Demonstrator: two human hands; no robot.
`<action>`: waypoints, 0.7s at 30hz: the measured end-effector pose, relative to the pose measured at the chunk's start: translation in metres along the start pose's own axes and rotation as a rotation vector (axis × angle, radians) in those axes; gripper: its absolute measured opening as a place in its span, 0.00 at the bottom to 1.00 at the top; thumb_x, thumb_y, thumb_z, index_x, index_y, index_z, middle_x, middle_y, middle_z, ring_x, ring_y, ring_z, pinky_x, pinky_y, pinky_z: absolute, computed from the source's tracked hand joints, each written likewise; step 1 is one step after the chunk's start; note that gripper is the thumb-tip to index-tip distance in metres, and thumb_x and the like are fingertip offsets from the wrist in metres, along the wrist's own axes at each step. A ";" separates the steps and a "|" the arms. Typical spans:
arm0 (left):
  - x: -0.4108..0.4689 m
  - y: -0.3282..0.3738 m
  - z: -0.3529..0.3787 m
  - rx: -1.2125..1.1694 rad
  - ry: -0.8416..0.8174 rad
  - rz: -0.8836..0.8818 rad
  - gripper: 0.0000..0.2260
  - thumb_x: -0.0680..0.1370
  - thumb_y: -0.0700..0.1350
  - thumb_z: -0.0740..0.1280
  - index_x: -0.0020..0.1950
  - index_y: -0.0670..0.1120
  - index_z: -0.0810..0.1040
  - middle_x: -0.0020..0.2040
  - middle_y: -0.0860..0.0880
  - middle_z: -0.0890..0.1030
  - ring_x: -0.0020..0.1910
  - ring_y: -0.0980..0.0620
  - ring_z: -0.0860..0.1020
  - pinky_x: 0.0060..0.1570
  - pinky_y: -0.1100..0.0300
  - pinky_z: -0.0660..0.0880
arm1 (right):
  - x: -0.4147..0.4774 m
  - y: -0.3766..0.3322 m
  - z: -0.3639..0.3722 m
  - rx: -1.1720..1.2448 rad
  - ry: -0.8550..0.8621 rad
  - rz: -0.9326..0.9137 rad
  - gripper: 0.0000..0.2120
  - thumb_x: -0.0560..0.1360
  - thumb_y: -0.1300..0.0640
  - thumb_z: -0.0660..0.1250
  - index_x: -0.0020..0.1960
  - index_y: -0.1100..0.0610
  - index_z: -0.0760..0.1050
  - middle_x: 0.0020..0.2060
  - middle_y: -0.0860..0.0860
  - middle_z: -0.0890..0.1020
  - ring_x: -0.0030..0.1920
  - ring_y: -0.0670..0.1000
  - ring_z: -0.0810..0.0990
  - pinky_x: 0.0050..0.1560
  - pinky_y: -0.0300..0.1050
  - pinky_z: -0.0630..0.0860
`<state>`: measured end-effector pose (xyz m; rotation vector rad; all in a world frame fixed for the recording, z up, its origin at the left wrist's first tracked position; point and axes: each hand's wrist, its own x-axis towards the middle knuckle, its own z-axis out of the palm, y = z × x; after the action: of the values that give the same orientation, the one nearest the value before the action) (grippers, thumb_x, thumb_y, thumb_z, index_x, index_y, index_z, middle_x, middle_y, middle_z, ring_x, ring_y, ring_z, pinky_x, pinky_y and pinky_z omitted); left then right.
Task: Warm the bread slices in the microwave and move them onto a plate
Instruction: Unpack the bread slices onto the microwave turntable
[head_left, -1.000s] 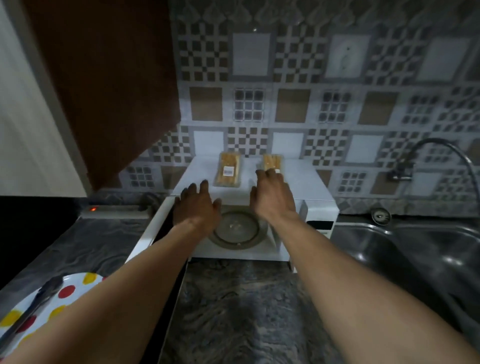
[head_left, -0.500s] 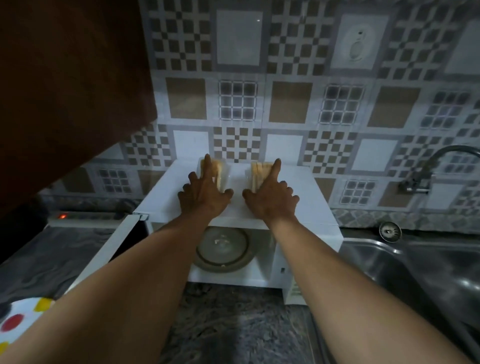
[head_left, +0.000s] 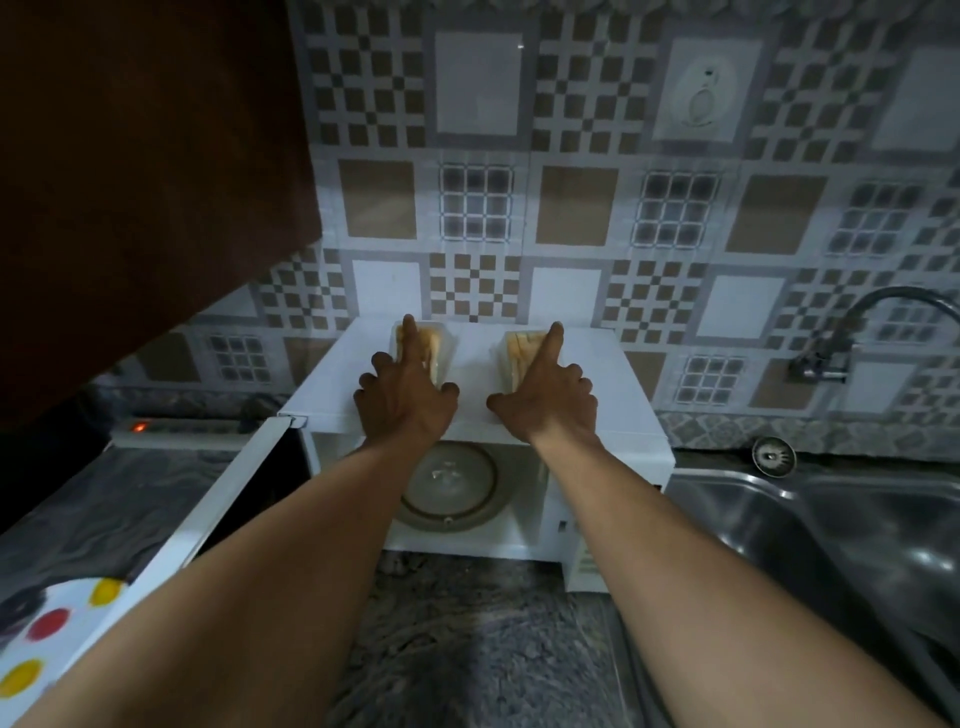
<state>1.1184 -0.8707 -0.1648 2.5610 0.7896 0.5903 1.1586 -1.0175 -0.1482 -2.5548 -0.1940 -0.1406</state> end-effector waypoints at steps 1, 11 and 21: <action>-0.008 -0.001 -0.004 -0.011 0.004 0.001 0.44 0.74 0.58 0.68 0.79 0.57 0.41 0.67 0.39 0.69 0.60 0.36 0.72 0.59 0.44 0.69 | -0.008 0.001 -0.003 0.001 -0.005 0.013 0.58 0.70 0.41 0.74 0.80 0.50 0.32 0.67 0.61 0.71 0.67 0.63 0.70 0.64 0.55 0.70; -0.135 -0.023 -0.058 -0.091 -0.011 0.056 0.47 0.73 0.58 0.69 0.79 0.57 0.37 0.64 0.40 0.70 0.56 0.37 0.75 0.54 0.46 0.73 | -0.128 0.016 -0.033 0.001 0.073 -0.020 0.57 0.68 0.43 0.76 0.79 0.49 0.37 0.63 0.63 0.73 0.62 0.64 0.72 0.58 0.57 0.73; -0.243 -0.069 -0.033 -0.066 -0.021 0.051 0.44 0.73 0.60 0.68 0.79 0.56 0.43 0.66 0.39 0.71 0.60 0.35 0.73 0.59 0.43 0.70 | -0.230 0.061 0.001 0.023 0.080 0.018 0.57 0.68 0.42 0.76 0.79 0.49 0.36 0.62 0.65 0.74 0.60 0.65 0.73 0.58 0.59 0.75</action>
<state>0.8892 -0.9555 -0.2369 2.5297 0.6883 0.5942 0.9427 -1.0919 -0.2143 -2.5220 -0.1410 -0.2312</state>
